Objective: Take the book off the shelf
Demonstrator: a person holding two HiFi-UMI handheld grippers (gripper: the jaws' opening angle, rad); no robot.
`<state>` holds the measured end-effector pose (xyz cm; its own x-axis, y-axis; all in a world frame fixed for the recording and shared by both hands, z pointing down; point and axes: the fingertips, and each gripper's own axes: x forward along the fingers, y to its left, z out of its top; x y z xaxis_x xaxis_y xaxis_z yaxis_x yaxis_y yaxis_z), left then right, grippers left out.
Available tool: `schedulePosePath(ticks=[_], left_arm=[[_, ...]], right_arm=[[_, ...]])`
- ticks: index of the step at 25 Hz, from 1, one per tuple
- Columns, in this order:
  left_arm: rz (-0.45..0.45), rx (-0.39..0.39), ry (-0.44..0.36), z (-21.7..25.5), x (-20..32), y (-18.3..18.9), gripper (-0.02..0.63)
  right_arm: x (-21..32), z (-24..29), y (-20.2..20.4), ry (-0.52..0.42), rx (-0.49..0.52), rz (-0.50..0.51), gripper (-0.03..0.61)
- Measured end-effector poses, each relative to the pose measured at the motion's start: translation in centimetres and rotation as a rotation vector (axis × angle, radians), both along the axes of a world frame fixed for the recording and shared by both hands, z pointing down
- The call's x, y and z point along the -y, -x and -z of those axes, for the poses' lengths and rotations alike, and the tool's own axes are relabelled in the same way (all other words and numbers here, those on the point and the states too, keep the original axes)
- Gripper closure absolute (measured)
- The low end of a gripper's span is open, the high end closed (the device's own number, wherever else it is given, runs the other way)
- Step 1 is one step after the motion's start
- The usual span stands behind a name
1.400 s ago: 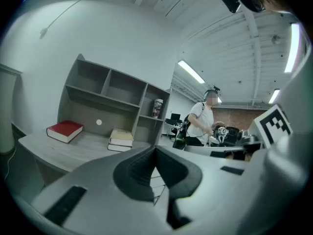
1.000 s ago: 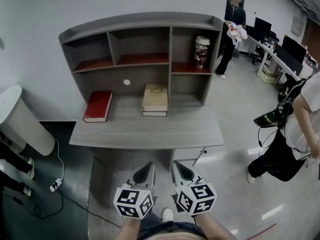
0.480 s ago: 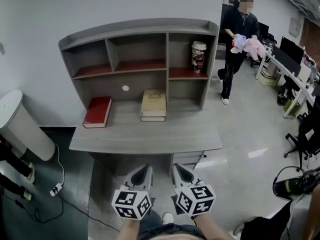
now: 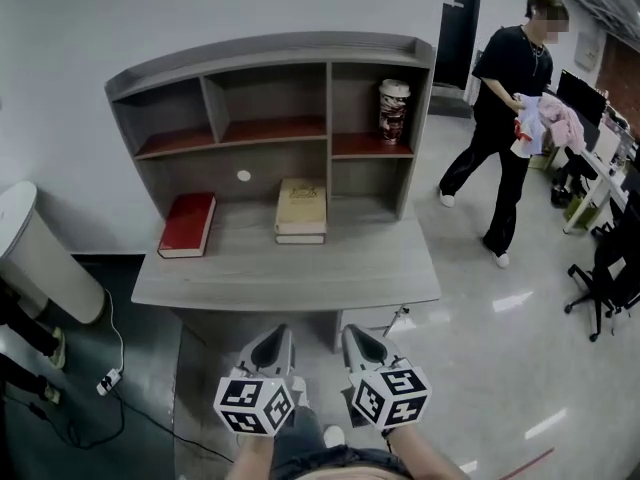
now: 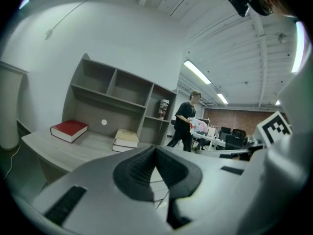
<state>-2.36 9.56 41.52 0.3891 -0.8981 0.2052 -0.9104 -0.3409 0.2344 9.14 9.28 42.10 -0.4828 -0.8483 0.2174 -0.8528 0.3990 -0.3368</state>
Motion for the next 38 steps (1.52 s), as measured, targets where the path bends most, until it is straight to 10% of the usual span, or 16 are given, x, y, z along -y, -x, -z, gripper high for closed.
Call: schedulePosePath(ticks=[38], left_arm=[[-0.090, -0.005, 0.121, -3.0, 27.8, 7.2, 0.601]], right_arm=[[26.9, -2.4, 6.8, 0.105, -0.001, -0.086, 0.571]])
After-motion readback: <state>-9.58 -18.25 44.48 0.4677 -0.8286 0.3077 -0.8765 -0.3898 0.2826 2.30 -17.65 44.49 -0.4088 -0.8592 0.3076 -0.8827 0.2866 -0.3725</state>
